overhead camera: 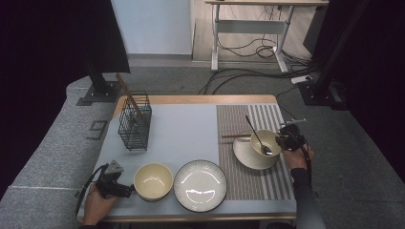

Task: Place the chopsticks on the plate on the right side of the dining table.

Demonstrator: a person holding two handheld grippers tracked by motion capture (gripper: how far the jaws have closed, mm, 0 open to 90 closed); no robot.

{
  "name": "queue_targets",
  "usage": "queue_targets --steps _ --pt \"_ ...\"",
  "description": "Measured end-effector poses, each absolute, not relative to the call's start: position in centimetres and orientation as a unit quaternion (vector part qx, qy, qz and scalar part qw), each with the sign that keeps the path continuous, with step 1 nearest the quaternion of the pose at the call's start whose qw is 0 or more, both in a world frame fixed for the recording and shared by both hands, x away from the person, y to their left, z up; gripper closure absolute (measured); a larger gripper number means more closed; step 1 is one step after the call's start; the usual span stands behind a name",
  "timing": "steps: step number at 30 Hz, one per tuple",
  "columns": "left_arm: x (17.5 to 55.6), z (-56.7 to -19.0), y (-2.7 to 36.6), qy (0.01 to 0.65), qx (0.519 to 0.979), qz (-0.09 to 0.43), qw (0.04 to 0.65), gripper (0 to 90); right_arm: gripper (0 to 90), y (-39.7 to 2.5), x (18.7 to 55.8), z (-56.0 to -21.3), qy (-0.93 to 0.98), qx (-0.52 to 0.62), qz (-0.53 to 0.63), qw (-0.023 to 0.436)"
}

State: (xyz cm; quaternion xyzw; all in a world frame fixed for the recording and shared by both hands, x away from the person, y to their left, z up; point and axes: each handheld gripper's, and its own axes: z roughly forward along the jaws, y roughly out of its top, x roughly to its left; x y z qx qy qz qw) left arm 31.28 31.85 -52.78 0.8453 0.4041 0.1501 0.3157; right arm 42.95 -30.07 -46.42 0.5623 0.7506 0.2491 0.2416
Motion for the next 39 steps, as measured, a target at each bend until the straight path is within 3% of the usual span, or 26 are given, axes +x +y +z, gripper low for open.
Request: queue_targets --steps 39 --pt "31.3 -52.8 31.9 0.404 0.845 0.15 0.316 0.0 82.5 -28.0 43.5 -46.4 0.756 0.556 0.265 0.224"
